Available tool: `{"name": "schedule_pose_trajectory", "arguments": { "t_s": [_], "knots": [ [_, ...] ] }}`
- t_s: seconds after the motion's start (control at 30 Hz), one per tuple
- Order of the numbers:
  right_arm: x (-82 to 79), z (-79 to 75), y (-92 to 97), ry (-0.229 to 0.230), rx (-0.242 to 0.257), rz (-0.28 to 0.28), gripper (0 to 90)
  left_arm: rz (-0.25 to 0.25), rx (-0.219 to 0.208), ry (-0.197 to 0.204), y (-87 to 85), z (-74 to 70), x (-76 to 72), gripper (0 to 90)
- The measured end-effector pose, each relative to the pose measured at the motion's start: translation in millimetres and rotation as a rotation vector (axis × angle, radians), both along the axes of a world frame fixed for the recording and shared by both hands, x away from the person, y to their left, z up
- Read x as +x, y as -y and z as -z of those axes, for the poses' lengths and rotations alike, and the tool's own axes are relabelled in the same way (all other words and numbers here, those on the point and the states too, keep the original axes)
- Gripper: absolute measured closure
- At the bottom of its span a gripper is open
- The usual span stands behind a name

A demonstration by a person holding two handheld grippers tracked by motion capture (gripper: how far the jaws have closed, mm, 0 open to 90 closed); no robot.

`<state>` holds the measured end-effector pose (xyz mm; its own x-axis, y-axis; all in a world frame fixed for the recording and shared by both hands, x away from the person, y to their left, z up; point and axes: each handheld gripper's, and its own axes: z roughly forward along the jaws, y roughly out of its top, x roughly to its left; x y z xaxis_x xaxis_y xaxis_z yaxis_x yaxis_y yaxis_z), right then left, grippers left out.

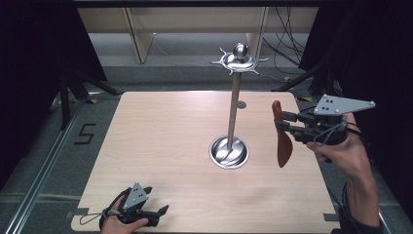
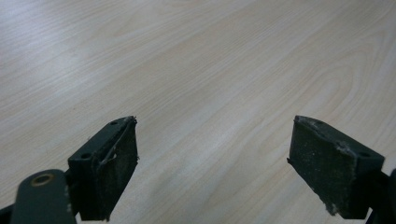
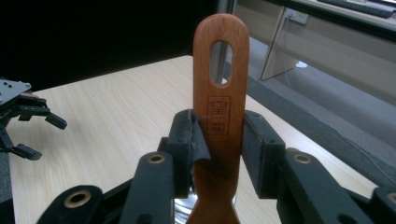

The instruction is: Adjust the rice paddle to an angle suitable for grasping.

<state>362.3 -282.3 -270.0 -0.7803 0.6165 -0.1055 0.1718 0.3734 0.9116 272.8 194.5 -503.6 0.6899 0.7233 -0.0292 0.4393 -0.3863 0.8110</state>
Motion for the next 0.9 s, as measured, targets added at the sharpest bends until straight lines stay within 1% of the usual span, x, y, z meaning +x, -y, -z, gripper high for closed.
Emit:
{"name": "schedule_pose_trajectory", "arguments": {
  "t_s": [0.03, 0.07, 0.1, 0.13, 0.17, 0.2, 0.27, 0.3, 0.33, 0.37, 0.4, 0.43, 0.5, 0.53, 0.57, 0.6, 0.63, 0.67, 0.7, 0.73, 0.77, 0.8, 0.83, 0.87, 0.9],
  "knots": [
    [-1.1, -1.5, -2.1, -0.005, 0.01, 0.006, 67.1, 0.013, 0.031, -0.008, -2.1, -0.9, -0.1, 14.8],
    [-1.1, -5.7, -1.8, -0.006, -0.011, -0.005, 67.1, 0.029, 0.042, 0.008, -2.8, -1.2, 1.3, 14.8],
    [-1.1, -5.7, -1.8, -0.006, -0.011, -0.005, 67.1, 0.029, 0.042, 0.008, -2.8, -1.2, 1.3, 14.8],
    [-0.8, -10.8, -5.5, 0.023, 0.003, 0.005, 67.1, 0.024, 0.048, 0.019, -3.1, -1.5, 2.4, 14.8],
    [-0.7, -13.9, -6.5, 0.012, 0.002, -0.009, 67.1, 0.021, 0.029, 0.01, -1.9, -1.0, 1.3, 14.8],
    [-1.7, -17.5, -7.2, 0.007, -0.009, 0.004, 67.1, 0.03, 0.044, 0.007, -2.8, -1.3, 1.3, 14.8],
    [0.2, -22.1, -9.3, 0.042, 0.001, -0.004, 67.1, 0.028, 0.043, 0.006, -2.5, -1.4, 1.5, 14.8],
    [1.4, -23.7, -9.8, 0.044, 0.009, -0.015, 67.1, 0.01, 0.002, 0.008, 0.1, 0.1, 1.1, 14.8],
    [1.1, -27.1, -10.0, 0.049, 0.011, 0.006, 67.1, 0.021, 0.027, 0.006, -1.4, -0.8, 1.2, 14.8],
    [1.1, -27.1, -10.0, 0.049, 0.011, 0.006, 67.1, 0.021, 0.027, 0.006, -1.4, -0.8, 1.2, 14.8],
    [0.0, -31.5, -12.3, 0.04, 0.015, 0.009, 67.1, 0.031, 0.041, 0.003, -2.4, -1.2, 1.4, 14.8],
    [1.5, -34.4, -12.1, 0.058, 0.002, -0.004, 67.1, 0.029, 0.039, 0.009, -2.4, -1.0, 1.5, 14.8],
    [1.7, -38.1, -13.7, 0.063, 0.006, 0.004, 67.1, 0.026, 0.041, 0.008, -2.6, -1.5, 1.5, 14.8],
    [1.2, -40.8, -14.8, 0.054, 0.009, 0.007, 67.1, 0.023, 0.034, 0.003, -2.0, -0.7, 0.8, 14.8],
    [3.0, -43.1, -14.5, 0.069, 0.002, 0.0, 67.1, 0.019, 0.032, -0.01, -1.8, -0.8, 0.3, 14.8],
    [3.5, -43.9, -15.5, 0.077, 0.016, 0.011, 67.1, 0.027, 0.041, 0.003, -2.1, -1.2, 1.2, 14.8],
    [4.9, -46.0, -15.7, 0.058, 0.024, -0.004, 67.1, 0.029, 0.045, 0.006, -2.4, -1.4, 1.5, 14.8],
    [6.1, -47.5, -16.1, 0.071, 0.017, 0.006, 67.1, 0.03, 0.041, 0.006, -2.3, -1.2, 1.5, 14.8],
    [6.4, -48.2, -17.4, 0.077, 0.025, 0.006, 67.1, 0.018, 0.03, -0.011, -1.6, -0.6, 0.2, 14.8],
    [7.1, -50.5, -18.2, 0.072, 0.012, -0.004, 67.1, 0.016, 0.031, -0.011, -1.6, -0.6, 0.1, 14.8],
    [6.3, -51.5, -19.6, 0.06, 0.018, -0.001, 67.1, 0.029, 0.046, 0.006, -2.7, -1.4, 1.5, 14.8],
    [7.6, -52.4, -22.0, 0.066, 0.028, -0.011, 67.1, 0.034, 0.05, 0.016, -3.1, -1.4, 2.7, 14.8],
    [7.6, -52.4, -22.0, 0.066, 0.028, -0.011, 67.1, 0.034, 0.05, 0.016, -3.1, -1.4, 2.7, 14.8],
    [8.4, -55.2, -24.2, 0.074, 0.014, -0.003, 67.1, 0.039, 0.057, 0.006, -3.4, -1.7, 2.0, 14.8],
    [9.0, -56.1, -25.7, 0.076, 0.015, -0.001, 67.1, 0.038, 0.054, 0.001, -3.2, -1.5, 1.6, 14.8]
  ]
}}
